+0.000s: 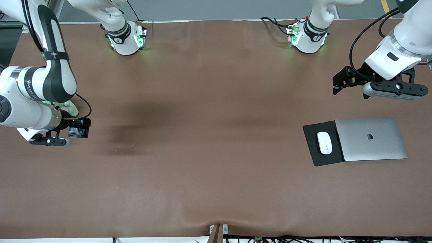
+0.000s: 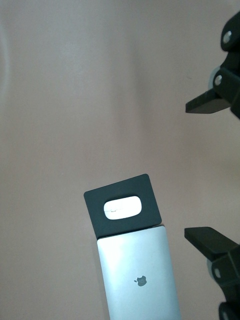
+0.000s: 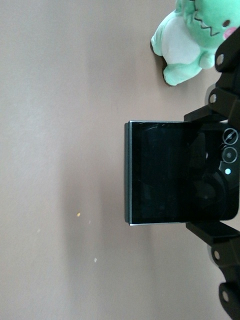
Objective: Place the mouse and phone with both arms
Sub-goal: 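Release the mouse and raise the left gripper while the right gripper carries the phone, then lower the black phone beside the green plush with the right gripper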
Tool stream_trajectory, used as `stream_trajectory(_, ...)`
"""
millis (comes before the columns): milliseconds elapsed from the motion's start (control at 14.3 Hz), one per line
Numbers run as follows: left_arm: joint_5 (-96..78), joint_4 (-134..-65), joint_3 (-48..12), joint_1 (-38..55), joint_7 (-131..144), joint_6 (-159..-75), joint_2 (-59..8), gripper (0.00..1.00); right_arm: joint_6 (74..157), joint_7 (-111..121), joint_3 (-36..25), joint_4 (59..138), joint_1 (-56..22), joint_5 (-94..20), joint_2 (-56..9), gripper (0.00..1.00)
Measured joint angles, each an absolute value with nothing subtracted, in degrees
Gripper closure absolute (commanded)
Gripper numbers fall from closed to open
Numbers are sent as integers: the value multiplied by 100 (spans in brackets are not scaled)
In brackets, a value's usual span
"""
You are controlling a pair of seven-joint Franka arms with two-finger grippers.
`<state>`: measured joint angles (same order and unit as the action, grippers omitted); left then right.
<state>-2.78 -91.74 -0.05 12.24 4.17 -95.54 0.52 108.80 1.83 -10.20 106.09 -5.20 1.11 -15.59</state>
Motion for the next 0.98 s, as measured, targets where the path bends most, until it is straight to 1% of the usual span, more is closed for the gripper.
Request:
stream_trajectory(210,-278,-9214,31,1243,417,-9485,62,0,11287,407,-1018,11046,-315,110,-1557,100)
stream_trajectory(420,-278,-9261,-7,1223,417,-9475,123,0,12232,677,-1017,11843,-198,109,-1525,100)
stream_trajectory(559,-278,-9287,-244,1044,417,-9475,162,0,12698,809,-1015,12283,-140,109,-1513,100)
stream_trajectory(839,-278,-9320,-394,942,425,-9476,175,0,13416,1162,-1016,12872,113,109,-1507,100)
stream_trajectory(979,-278,-9324,-394,934,425,-9477,175,0,13575,1229,-1014,13084,176,109,-1507,100)
